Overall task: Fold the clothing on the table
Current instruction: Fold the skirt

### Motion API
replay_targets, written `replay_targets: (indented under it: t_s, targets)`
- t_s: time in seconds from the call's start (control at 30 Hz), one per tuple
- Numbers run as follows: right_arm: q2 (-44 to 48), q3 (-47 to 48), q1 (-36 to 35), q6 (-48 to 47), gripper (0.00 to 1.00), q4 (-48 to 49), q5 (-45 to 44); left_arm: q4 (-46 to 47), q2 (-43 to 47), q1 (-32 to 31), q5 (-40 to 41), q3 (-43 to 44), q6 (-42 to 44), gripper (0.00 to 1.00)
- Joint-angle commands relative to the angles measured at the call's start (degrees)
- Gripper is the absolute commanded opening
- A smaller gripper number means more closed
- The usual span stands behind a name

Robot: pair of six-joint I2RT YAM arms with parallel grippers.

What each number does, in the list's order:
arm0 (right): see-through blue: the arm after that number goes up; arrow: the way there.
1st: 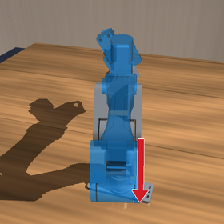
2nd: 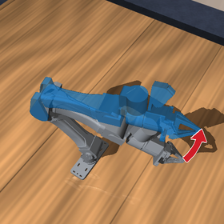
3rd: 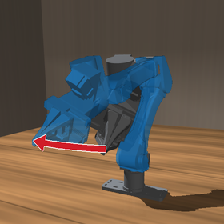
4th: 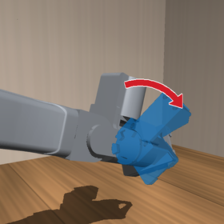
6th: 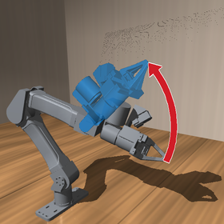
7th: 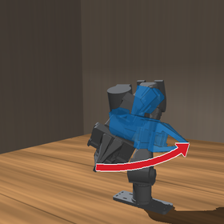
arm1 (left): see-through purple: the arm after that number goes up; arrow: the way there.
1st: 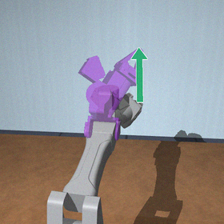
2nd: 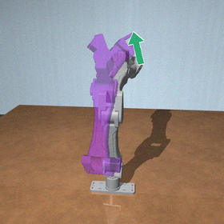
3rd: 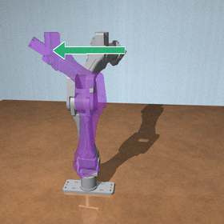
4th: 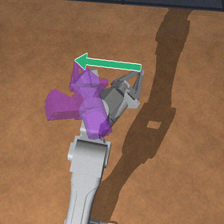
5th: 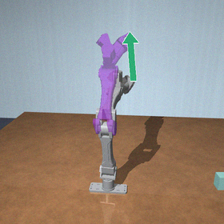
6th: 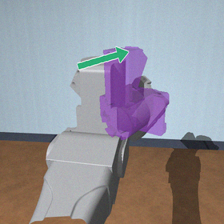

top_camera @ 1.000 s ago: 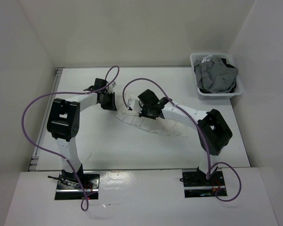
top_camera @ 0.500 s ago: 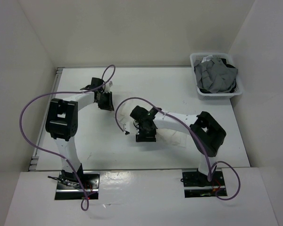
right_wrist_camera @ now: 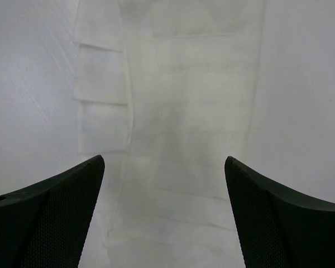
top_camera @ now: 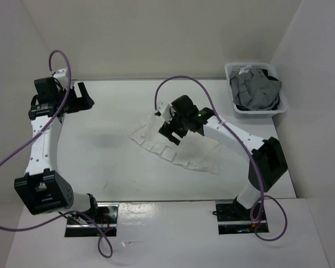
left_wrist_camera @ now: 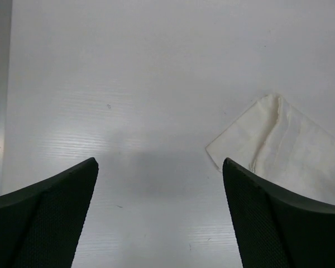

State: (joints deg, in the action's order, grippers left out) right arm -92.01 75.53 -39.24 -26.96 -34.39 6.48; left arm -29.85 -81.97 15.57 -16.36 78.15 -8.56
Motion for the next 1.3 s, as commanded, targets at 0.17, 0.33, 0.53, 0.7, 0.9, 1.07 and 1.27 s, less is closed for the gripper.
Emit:
replay_targets:
  t_s: [0.17,0.33,0.53,0.7,0.9,1.07,1.27]
  targets:
    - [-15.1,8.1,-0.6,17.1,0.93,2.1,-7.9,-3.5,11.0,-0.3,2.8,-10.3,4.2,1.0]
    - [-19.1,10.9,-1.1,23.4,0.93,0.2,-13.2,-1.4,13.0,-0.3,4.1,-12.8,4.2,1.0]
    - [-19.6,10.3,-1.1,29.5,0.93,-3.0,-14.0,-0.8,11.9,-0.3,4.8,-13.4,4.2,1.0]
    - [-20.8,7.3,-0.6,30.1,0.93,-3.0,-8.0,-0.3,11.9,-0.3,5.3,-13.4,4.2,1.0]
    - [-22.8,7.3,0.7,30.1,0.93,-3.8,0.7,0.2,13.2,-0.3,5.3,-14.5,4.7,1.0]
    - [-16.7,7.3,4.6,29.6,0.93,-2.6,6.6,0.2,12.6,-0.3,5.3,-14.5,4.7,1.0]
    - [-12.4,6.1,6.9,32.3,0.9,-1.7,4.0,0.2,12.6,-0.3,5.3,-15.0,4.7,1.0]
